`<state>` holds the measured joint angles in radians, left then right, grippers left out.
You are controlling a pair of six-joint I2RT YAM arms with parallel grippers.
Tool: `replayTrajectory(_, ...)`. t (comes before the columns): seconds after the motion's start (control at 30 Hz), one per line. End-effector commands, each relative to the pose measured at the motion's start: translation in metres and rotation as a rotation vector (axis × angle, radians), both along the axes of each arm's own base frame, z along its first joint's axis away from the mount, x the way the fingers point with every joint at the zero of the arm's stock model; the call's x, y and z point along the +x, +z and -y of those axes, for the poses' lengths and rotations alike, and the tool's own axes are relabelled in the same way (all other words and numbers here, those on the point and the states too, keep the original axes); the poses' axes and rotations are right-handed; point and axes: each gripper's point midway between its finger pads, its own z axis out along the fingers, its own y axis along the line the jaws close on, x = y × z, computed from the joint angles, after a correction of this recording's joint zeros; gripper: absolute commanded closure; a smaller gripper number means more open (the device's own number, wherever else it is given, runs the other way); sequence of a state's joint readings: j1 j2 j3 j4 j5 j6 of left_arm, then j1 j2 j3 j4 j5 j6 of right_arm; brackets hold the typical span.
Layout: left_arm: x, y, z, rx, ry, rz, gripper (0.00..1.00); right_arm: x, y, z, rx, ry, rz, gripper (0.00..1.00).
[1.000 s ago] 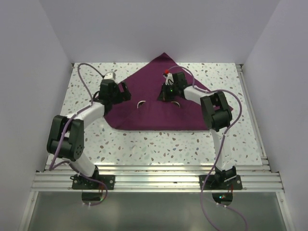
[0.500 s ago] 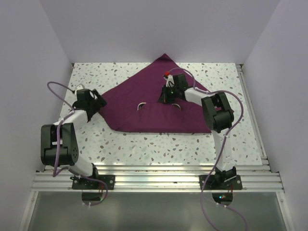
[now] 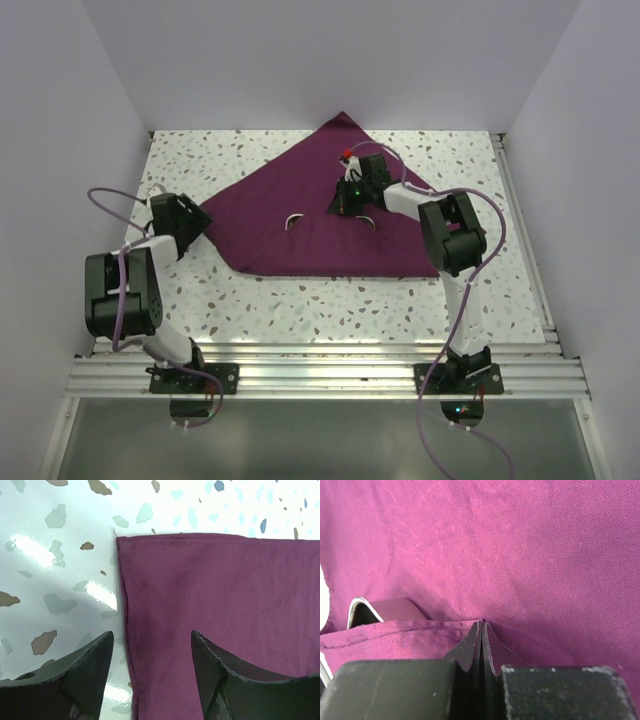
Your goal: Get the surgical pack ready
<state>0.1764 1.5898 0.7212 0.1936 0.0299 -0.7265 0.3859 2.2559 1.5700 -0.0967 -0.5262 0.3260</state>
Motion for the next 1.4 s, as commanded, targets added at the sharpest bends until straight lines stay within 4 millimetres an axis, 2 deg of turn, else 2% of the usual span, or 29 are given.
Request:
replayTrajectory(0.0, 0.016, 0.007, -0.004, -0.016, 0.028, 0.069, 0.34, -0.012, 0.024, -0.011, 0.046, 0.042, 0.007, 1.00)
replayTrajectory(0.23, 0.009, -0.008, -0.016, 0.006, 0.097, 0.029, 0.38, -0.012, 0.025, -0.012, 0.052, 0.042, 0.005, 1.00)
replayTrajectory(0.37, 0.012, -0.018, -0.018, 0.004, 0.109, 0.015, 0.43, -0.012, 0.024, -0.012, 0.055, 0.042, 0.006, 1.00)
replayTrajectory(0.43, 0.015, -0.025, -0.017, -0.007, 0.106, 0.016, 0.52, -0.013, 0.023, -0.013, 0.054, 0.044, 0.005, 1.00)
replayTrajectory(0.57, 0.022, -0.031, -0.019, -0.011, 0.113, 0.020, 0.61, -0.013, 0.023, -0.012, 0.052, 0.042, 0.003, 1.00)
replayTrajectory(0.63, 0.026, -0.032, -0.019, -0.010, 0.114, 0.021, 0.71, -0.014, 0.022, -0.013, 0.052, 0.045, -0.001, 1.00)
replayTrajectory(0.67, 0.029, -0.030, -0.019, -0.008, 0.113, 0.035, 0.75, -0.014, 0.021, -0.012, 0.052, 0.044, -0.002, 1.00)
replayTrajectory(0.73, 0.030, -0.026, -0.020, -0.006, 0.112, 0.051, 0.91, -0.014, 0.022, -0.012, 0.053, 0.045, -0.001, 1.00)
replayTrajectory(0.8, 0.032, -0.021, -0.023, 0.012, 0.117, 0.066, 1.00, -0.014, 0.023, -0.012, 0.055, 0.045, 0.002, 1.00)
replayTrajectory(0.9, 0.032, -0.009, -0.027, 0.056, 0.113, 0.087, 1.00, -0.014, 0.023, -0.012, 0.054, 0.044, 0.001, 1.00)
replayTrajectory(1.0, 0.033, 0.014, -0.028, 0.112, 0.110, 0.131, 1.00, -0.015, 0.021, -0.012, 0.054, 0.044, -0.005, 1.00)
replayTrajectory(1.1, 0.033, 0.029, -0.022, 0.166, 0.102, 0.154, 1.00, -0.017, 0.020, -0.014, 0.053, 0.047, -0.007, 1.00)
replayTrajectory(1.2, 0.034, 0.041, -0.012, 0.227, 0.088, 0.165, 1.00, -0.018, 0.020, -0.015, 0.052, 0.050, -0.009, 1.00)
replayTrajectory(1.23, 0.034, 0.048, -0.001, 0.252, 0.063, 0.174, 1.00, -0.018, 0.020, -0.015, 0.051, 0.049, -0.010, 1.00)
replayTrajectory(1.3, 0.035, 0.060, 0.002, 0.296, 0.076, 0.189, 1.00, -0.019, 0.020, -0.015, 0.050, 0.049, -0.011, 1.00)
replayTrajectory(1.33, 0.036, 0.063, 0.014, 0.313, 0.048, 0.197, 1.00, -0.021, 0.019, -0.017, 0.051, 0.051, -0.015, 1.00)
replayTrajectory(1.37, 0.036, 0.067, 0.016, 0.325, 0.050, 0.203, 1.00, -0.021, 0.020, -0.017, 0.052, 0.051, -0.013, 1.00)
